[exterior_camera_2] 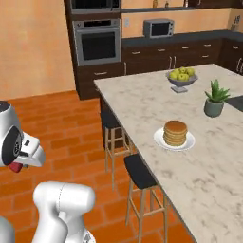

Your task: Take the strawberry from the fridge and place it on top of the pancake, located on the dining counter.

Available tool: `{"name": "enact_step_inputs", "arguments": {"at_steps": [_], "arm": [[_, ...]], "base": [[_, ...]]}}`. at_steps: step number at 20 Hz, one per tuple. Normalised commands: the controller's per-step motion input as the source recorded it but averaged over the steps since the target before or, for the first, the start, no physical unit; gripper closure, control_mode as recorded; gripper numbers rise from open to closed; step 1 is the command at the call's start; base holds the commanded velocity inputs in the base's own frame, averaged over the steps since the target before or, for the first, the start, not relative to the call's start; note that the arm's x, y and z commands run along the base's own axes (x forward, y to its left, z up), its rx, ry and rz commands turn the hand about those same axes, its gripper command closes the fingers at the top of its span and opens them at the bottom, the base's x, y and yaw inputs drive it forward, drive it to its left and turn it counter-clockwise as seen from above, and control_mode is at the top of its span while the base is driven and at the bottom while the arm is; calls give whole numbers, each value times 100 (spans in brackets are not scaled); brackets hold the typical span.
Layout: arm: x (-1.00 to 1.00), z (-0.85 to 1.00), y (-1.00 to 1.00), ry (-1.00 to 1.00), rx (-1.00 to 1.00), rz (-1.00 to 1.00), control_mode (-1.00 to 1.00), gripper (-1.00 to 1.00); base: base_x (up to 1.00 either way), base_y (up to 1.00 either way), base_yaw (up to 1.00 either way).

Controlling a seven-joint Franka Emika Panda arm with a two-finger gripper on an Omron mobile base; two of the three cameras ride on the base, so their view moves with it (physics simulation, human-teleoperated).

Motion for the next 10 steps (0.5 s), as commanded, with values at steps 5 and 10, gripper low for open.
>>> {"name": "enact_step_inputs", "arguments": {"at_steps": [5,10], "arm": [[0,0,0,0,0,0,100,100],[0,0,0,0,0,0,100,100]], "base": [[25,17,-90],[25,50,-64]]}}
